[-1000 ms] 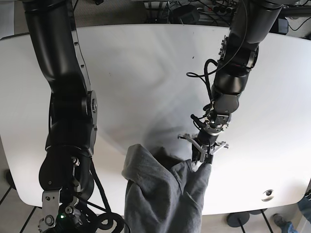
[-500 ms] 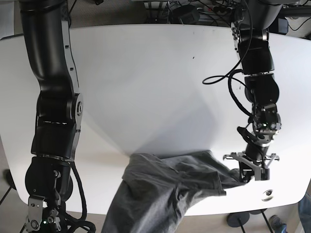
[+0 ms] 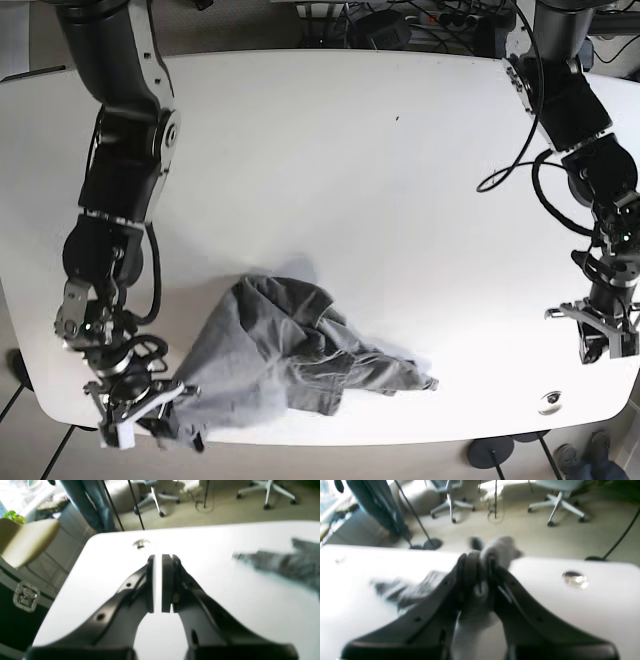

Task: Fold the T-shirt properly
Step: 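Grasp the hanging shirt with the left gripper and spread it apart, then regrasp the shirt with both grippers and drag it onto the table, then pull the shirt apart with both grippers to find its corners, then hold one shirt edge with both grippers and stretch it taut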

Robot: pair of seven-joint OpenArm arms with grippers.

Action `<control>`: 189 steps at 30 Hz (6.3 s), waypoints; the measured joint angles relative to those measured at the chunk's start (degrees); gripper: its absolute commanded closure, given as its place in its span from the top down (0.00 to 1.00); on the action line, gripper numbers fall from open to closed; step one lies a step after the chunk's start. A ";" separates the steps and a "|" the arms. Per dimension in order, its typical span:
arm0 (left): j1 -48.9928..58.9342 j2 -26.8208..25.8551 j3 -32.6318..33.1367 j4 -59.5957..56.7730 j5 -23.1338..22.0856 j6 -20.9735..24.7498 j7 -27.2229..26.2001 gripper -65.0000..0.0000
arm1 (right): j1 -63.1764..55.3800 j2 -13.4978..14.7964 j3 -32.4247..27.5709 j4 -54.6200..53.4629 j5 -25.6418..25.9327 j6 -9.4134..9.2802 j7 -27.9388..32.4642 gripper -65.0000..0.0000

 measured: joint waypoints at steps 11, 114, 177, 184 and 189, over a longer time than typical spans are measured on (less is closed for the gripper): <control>9.25 7.21 8.24 0.02 0.17 0.07 -1.95 0.50 | -16.76 -0.07 0.07 9.86 -0.20 -0.07 -0.17 0.03; -3.87 7.19 4.96 -39.41 -1.36 4.31 -6.54 0.09 | -50.75 -5.51 6.91 34.97 -0.04 17.42 -7.74 0.03; 30.45 4.70 -19.58 11.96 -1.07 -6.19 17.97 0.01 | -51.10 -0.57 11.04 14.58 19.26 12.00 -5.55 0.06; 30.53 5.16 -19.69 11.96 -0.39 -6.88 17.55 0.01 | -53.92 1.18 11.26 24.72 22.73 11.52 -5.44 0.76; 30.18 5.18 -19.61 11.96 -0.37 -6.99 17.57 0.01 | -49.42 2.21 4.59 27.32 22.21 11.04 -6.62 0.78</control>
